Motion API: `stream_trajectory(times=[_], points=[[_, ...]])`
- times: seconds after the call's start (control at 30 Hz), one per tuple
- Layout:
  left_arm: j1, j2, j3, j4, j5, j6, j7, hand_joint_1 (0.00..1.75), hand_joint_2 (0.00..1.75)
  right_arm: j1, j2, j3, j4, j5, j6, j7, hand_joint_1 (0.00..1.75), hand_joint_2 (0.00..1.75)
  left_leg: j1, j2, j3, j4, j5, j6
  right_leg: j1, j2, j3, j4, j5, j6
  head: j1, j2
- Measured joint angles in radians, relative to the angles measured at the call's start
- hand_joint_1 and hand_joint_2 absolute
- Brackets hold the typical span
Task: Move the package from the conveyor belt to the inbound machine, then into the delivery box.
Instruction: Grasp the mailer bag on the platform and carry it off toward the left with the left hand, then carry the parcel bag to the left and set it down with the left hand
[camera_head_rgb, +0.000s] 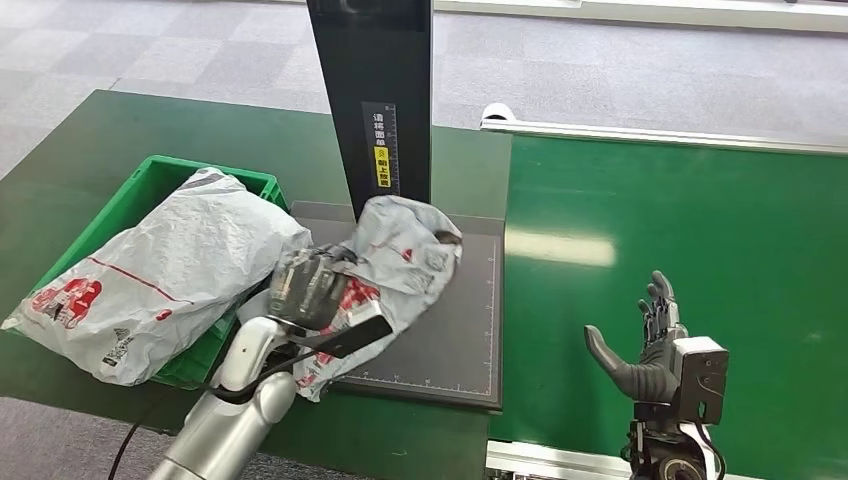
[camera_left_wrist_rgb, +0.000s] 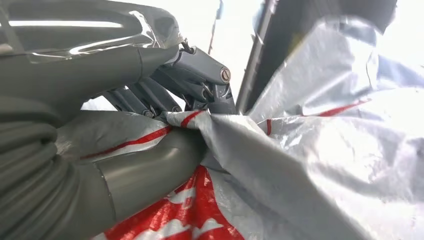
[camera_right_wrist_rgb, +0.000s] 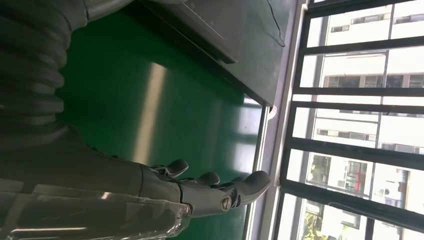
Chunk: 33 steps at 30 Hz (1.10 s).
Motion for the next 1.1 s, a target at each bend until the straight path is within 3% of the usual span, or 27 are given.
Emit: stream_trajectory(times=[0.1, 0.2, 0.37, 0.53, 0.6, 0.67, 0.73, 0.8, 0.87, 0.93, 1.0, 1.1], points=[[0.058, 0.033, 0.117, -0.163, -0.034, 0.160, -0.042, 1.75, 1.75, 0.020, -0.001, 0.000, -0.011, -0.034, 0.025, -0.015, 0.00, 1.75, 0.000, 0.000, 0.000, 0.000, 0.000, 0.000, 0.001, 0.001, -0.001, 0.000, 0.000, 0.000, 0.000, 0.000], [0.093, 0.055, 0.261, -0.314, -0.045, 0.284, -0.134, 1.75, 1.75, 0.031, -0.007, 0.000, -0.011, -0.082, 0.046, -0.037, 0.00, 1.75, 0.001, 0.001, 0.000, 0.000, 0.000, 0.000, 0.001, 0.001, -0.001, 0.000, 0.000, 0.000, 0.000, 0.000], [0.102, 0.049, 0.490, -0.472, -0.059, 0.307, -0.278, 1.75, 1.75, 0.042, -0.017, 0.001, -0.008, -0.101, 0.042, -0.053, 0.00, 1.75, 0.001, 0.001, 0.000, 0.000, 0.000, 0.000, 0.001, 0.001, 0.000, 0.000, -0.001, 0.000, 0.000, 0.000], [0.074, -0.012, 0.659, -0.566, -0.116, 0.307, -0.446, 1.75, 1.75, 0.048, -0.019, 0.003, -0.007, -0.107, 0.027, -0.055, 0.00, 1.75, 0.000, 0.000, 0.000, 0.000, 0.000, 0.000, 0.000, 0.001, 0.000, 0.000, 0.000, 0.000, 0.001, 0.000], [0.051, -0.027, 0.727, -0.596, -0.172, 0.307, -0.455, 1.75, 1.75, 0.053, -0.019, 0.004, -0.007, -0.107, 0.022, -0.056, 0.00, 1.75, 0.000, 0.000, 0.000, 0.000, 0.000, 0.000, 0.000, 0.001, -0.001, 0.000, 0.000, 0.000, 0.000, 0.000], [0.025, -0.020, 0.785, -0.608, -0.279, 0.306, -0.360, 1.75, 1.75, 0.058, -0.018, 0.004, -0.008, -0.102, 0.013, -0.055, 0.00, 1.75, 0.000, 0.000, 0.000, 0.000, 0.000, 0.000, 0.000, 0.001, -0.001, 0.000, 0.000, 0.000, 0.001, 0.000], [0.005, 0.032, 0.809, -0.573, -0.394, 0.271, -0.139, 1.75, 1.75, 0.062, -0.018, 0.004, -0.010, -0.094, 0.006, -0.052, 0.00, 1.75, 0.001, 0.001, 0.001, 0.000, 0.000, -0.001, 0.001, 0.001, -0.002, 0.000, 0.000, -0.001, 0.001, 0.000], [-0.015, 0.131, 0.791, -0.495, -0.446, 0.127, 0.140, 1.75, 1.75, 0.066, -0.018, 0.003, -0.014, -0.082, 0.007, -0.046, 0.00, 1.75, 0.002, 0.002, 0.001, 0.000, 0.000, -0.001, 0.002, 0.003, -0.003, 0.001, 0.000, -0.001, 0.000, 0.000], [-0.031, 0.239, 0.765, -0.398, -0.448, -0.089, 0.339, 1.75, 1.75, 0.065, -0.020, 0.003, -0.016, -0.070, 0.021, -0.038, 0.00, 1.75, 0.002, 0.004, 0.000, -0.001, 0.001, -0.002, 0.002, 0.004, -0.003, 0.003, -0.001, -0.002, 0.000, 0.000], [-0.029, 0.330, 0.757, -0.305, -0.441, -0.269, 0.382, 1.75, 1.75, 0.057, -0.023, 0.003, -0.014, -0.061, 0.041, -0.035, 0.00, 1.75, 0.002, 0.007, 0.001, -0.002, 0.001, -0.003, 0.002, 0.006, -0.003, 0.004, -0.001, -0.003, 0.001, 0.000], [-0.004, 0.414, 0.766, -0.219, -0.412, -0.403, 0.349, 1.75, 1.75, 0.043, -0.026, 0.003, -0.004, -0.055, 0.059, -0.035, 0.00, 1.75, 0.002, 0.011, 0.001, -0.002, 0.000, -0.004, 0.002, 0.011, -0.004, 0.005, 0.000, -0.003, 0.001, 0.000], [0.037, 0.514, 0.789, -0.099, -0.369, -0.491, 0.314, 1.75, 1.75, 0.021, -0.031, 0.003, 0.017, -0.049, 0.073, -0.035, 0.00, 1.75, 0.002, 0.014, 0.001, -0.001, 0.000, -0.006, 0.002, 0.015, -0.006, 0.005, 0.000, -0.003, 0.001, 0.000]])
